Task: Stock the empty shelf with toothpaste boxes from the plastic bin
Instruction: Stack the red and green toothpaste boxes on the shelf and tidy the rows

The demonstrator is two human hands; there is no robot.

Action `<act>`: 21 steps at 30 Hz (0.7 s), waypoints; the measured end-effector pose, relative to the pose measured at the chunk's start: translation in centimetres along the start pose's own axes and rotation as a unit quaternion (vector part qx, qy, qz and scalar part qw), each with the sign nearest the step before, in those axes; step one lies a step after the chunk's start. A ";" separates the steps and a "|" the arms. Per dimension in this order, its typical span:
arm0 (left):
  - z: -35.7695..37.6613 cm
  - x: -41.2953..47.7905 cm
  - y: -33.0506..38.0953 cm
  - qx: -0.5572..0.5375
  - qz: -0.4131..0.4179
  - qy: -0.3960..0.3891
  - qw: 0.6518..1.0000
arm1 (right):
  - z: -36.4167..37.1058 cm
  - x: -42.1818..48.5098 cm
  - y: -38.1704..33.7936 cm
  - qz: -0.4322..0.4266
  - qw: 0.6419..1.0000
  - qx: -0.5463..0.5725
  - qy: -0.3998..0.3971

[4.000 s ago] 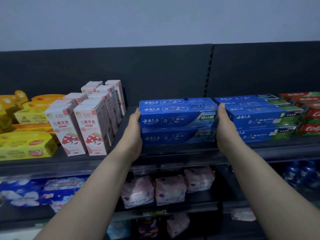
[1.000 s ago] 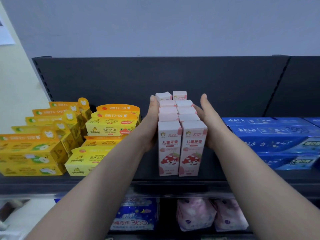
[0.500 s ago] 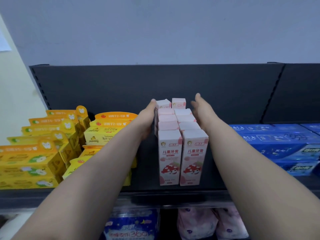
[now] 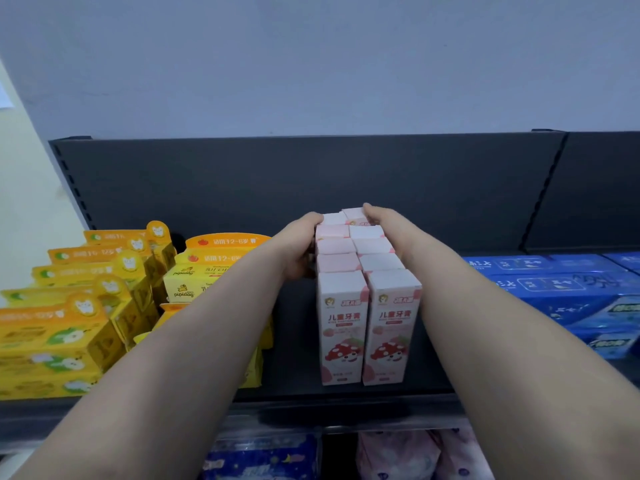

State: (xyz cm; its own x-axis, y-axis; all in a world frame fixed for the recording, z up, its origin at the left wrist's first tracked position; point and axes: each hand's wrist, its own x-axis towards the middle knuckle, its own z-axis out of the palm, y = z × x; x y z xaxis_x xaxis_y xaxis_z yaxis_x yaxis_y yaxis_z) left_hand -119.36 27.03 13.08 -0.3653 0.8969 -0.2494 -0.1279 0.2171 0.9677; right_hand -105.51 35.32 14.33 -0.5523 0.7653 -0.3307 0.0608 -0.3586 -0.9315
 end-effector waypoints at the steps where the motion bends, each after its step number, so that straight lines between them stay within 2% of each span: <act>1: 0.0 -0.2 0.1 0.008 0.004 0.005 1.000 | -0.1 0.1 -0.2 0.007 1.000 -0.020 0.004; 3: -0.1 -0.4 0.6 0.036 0.016 0.016 0.999 | -0.3 -0.1 -0.8 0.002 0.996 -0.094 0.011; 8: -0.1 -0.8 2.7 0.214 0.042 -0.006 0.976 | -0.6 -0.9 -2.7 -0.022 0.969 -0.247 0.011; 15: 0.5 -1.2 3.9 0.255 0.032 0.006 0.966 | -0.9 -0.6 -3.7 -0.039 0.941 -0.335 -0.018; 21: 1.2 -1.3 3.7 0.255 0.041 0.046 0.965 | -0.7 -0.7 -3.5 -0.047 0.936 -0.348 -0.016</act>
State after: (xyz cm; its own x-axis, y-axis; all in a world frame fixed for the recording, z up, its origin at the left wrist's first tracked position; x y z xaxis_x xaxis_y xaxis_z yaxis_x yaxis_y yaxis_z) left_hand -118.29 27.10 17.08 -0.4375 0.8865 -0.1507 0.3664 0.3288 0.8704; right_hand -104.70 36.44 17.76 -0.6069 0.7553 -0.2475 0.5306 0.1532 -0.8337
